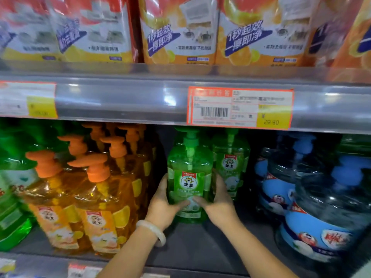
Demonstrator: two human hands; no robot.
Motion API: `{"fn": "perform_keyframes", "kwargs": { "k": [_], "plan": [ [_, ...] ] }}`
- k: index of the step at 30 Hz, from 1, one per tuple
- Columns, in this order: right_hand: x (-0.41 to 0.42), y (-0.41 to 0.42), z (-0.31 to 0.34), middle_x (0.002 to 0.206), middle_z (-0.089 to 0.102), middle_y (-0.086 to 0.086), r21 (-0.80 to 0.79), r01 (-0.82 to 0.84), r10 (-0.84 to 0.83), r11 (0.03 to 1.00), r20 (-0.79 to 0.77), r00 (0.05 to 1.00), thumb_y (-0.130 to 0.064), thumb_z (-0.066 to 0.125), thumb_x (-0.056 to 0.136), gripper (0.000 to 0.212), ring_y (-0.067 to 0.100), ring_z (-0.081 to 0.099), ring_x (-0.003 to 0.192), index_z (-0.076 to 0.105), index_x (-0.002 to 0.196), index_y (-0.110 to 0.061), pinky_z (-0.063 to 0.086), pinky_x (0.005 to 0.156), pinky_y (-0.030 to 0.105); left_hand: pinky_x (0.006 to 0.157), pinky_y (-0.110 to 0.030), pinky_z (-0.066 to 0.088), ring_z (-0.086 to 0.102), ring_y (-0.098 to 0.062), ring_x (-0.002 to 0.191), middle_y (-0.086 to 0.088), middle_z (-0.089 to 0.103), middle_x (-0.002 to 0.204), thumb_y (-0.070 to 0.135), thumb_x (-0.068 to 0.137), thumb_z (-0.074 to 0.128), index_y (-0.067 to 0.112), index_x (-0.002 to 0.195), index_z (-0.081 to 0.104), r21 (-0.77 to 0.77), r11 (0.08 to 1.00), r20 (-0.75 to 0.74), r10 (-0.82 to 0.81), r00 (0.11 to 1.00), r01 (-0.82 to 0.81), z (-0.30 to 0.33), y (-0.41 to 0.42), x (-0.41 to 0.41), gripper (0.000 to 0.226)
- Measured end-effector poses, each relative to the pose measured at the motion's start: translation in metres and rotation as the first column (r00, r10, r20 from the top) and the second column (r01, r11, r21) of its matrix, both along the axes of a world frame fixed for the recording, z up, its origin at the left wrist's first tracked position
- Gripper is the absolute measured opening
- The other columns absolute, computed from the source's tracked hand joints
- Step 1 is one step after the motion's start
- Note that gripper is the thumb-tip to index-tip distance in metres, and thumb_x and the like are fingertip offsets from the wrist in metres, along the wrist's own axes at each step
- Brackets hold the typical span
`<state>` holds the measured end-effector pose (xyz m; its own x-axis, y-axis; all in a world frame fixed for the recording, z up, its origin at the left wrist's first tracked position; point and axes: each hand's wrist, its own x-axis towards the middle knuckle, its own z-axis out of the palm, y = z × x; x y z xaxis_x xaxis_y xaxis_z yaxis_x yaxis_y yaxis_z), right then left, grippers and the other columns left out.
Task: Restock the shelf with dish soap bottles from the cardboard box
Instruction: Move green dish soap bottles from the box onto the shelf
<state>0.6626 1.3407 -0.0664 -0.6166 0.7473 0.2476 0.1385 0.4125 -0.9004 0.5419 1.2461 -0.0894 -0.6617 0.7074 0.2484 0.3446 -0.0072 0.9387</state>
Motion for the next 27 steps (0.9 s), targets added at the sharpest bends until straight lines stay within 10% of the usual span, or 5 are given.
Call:
{"fn": "perform_keyframes", "kwargs": {
  "k": [27],
  "plan": [
    [0.004, -0.023, -0.001, 0.13, 0.054, 0.008, 0.001, 0.181, -0.176, 0.984, 0.235, 0.956, -0.013, 0.07, 0.081, 0.062, 0.023, 0.049, 0.123, 0.039, 0.135, -0.01, 0.036, 0.091, 0.018, 0.09, -0.035, 0.049, 0.056, -0.032, 0.114, -0.017, 0.056, 0.122, 0.018, 0.067, 0.081, 0.003, 0.133, 0.038, -0.318, 0.931, -0.116, 0.146, 0.982, -0.176, 0.005, -0.008, 0.024, 0.08]
  ]
}}
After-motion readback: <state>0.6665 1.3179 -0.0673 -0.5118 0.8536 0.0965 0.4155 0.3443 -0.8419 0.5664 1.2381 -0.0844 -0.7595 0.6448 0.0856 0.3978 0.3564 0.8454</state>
